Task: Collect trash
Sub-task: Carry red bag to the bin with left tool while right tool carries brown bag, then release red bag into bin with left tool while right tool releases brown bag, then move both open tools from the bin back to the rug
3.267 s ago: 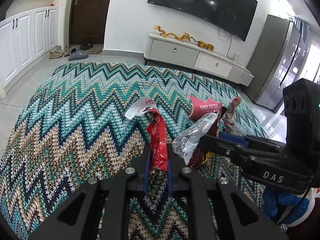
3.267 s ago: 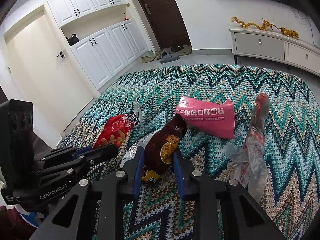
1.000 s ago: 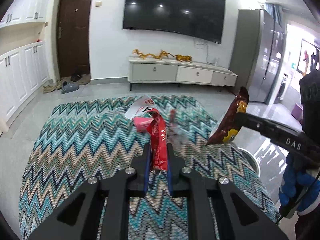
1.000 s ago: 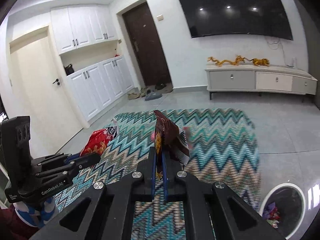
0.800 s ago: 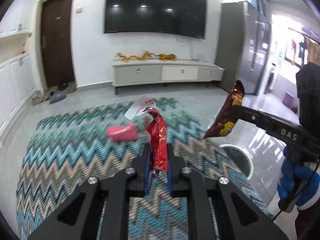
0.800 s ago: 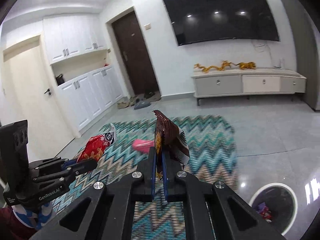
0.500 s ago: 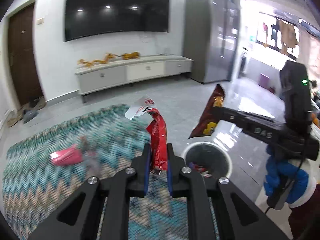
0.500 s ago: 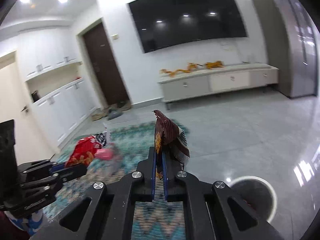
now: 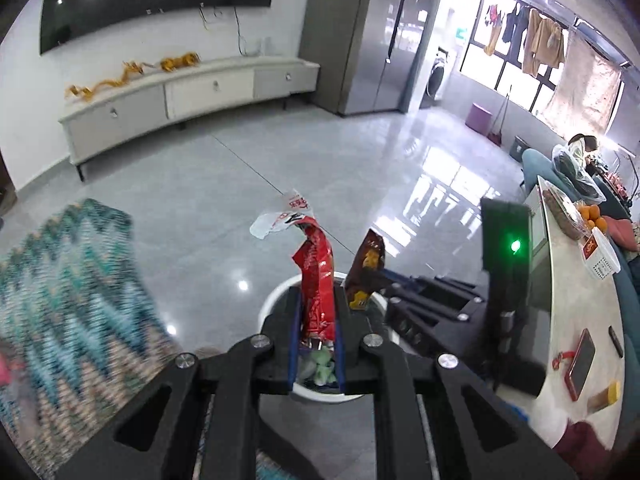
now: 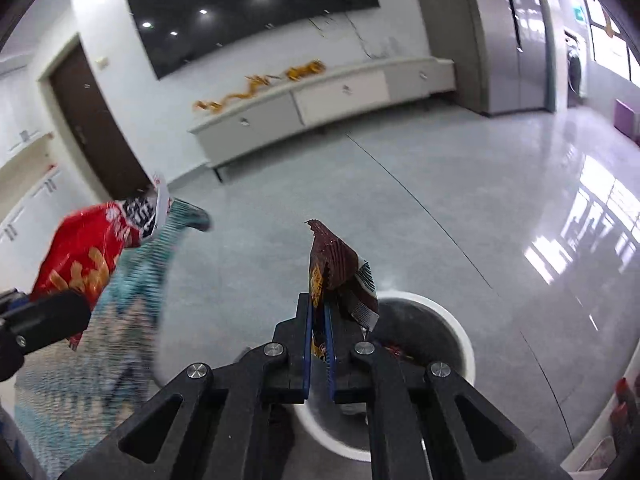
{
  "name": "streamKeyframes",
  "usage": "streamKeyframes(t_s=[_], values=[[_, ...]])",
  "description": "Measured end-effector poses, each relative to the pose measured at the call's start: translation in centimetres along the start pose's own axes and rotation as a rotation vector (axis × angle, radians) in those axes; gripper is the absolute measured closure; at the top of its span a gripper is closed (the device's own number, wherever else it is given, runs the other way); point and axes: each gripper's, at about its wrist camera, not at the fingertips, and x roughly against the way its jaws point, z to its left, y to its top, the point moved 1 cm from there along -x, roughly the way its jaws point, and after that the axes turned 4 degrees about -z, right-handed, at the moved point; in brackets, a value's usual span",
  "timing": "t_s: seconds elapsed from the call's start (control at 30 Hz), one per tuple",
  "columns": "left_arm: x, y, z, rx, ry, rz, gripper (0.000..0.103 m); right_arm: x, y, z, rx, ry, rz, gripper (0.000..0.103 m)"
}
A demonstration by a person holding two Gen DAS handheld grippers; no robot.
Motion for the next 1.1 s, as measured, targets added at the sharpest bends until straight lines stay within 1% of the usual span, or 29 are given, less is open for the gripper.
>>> streamKeyframes(t_s=[0.17,0.23,0.27,0.3,0.33,0.37,0.4,0.43,0.53,0.67,0.77,0.97,1.03,1.1], values=[[-3.7,0.7,-0.3,0.04,-0.037,0.048,0.089,-2.9,-0.5,-3.8,-0.054,-0.041,0.055,0.095],[-5.0,1.1,-0.2,0.072,-0.069,0.077,0.087,-3.7,-0.6,-5.0,-0.075,-0.061,0.072,0.085],[-5.5,1.3,-0.1,0.088,-0.085,0.089,0.086,-4.0,-0.8,-5.6,-0.086,-0.076,0.079,0.067],[-5.7,1.3,0.0,0.097,-0.095,0.093,0.081,-4.4,-0.9,-6.3,-0.099,-0.098,0.084,0.051],[-5.9,1.4,0.1,0.106,-0.105,0.096,0.066,-4.6,-1.1,-6.9,-0.11,-0.105,0.086,0.048],[-6.0,1.5,0.3,0.118,-0.112,0.092,0.055,-4.7,-1.2,-7.2,-0.114,-0.112,0.088,0.048],[-5.9,1.7,0.5,0.132,-0.111,0.08,0.039,-4.8,-1.4,-7.7,-0.118,-0.125,0.094,0.048],[-5.8,1.8,0.7,0.143,-0.112,0.068,0.038,-4.8,-1.6,-8.0,-0.119,-0.131,0.097,0.047],[-5.4,1.9,1.4,0.168,-0.128,0.065,0.038,-5.0,-1.7,-8.7,-0.131,-0.149,0.105,0.047],[-4.0,1.9,2.4,0.185,-0.106,0.042,0.038,-4.3,-1.8,-9.0,-0.152,-0.166,0.096,0.044],[-2.2,1.7,3.2,0.188,-0.059,-0.007,0.038,-3.6,-1.6,-9.1,-0.169,-0.178,0.078,0.04],[2.5,1.2,5.7,0.198,0.082,-0.128,0.038,-0.6,-0.5,-8.1,-0.197,-0.205,0.002,0.032],[4.3,0.8,6.6,0.2,0.126,-0.173,0.038,0.7,0.0,-7.5,-0.21,-0.208,-0.03,0.028],[6.3,0.1,7.7,0.2,0.18,-0.215,0.038,1.6,0.6,-6.8,-0.212,-0.213,-0.055,0.022]])
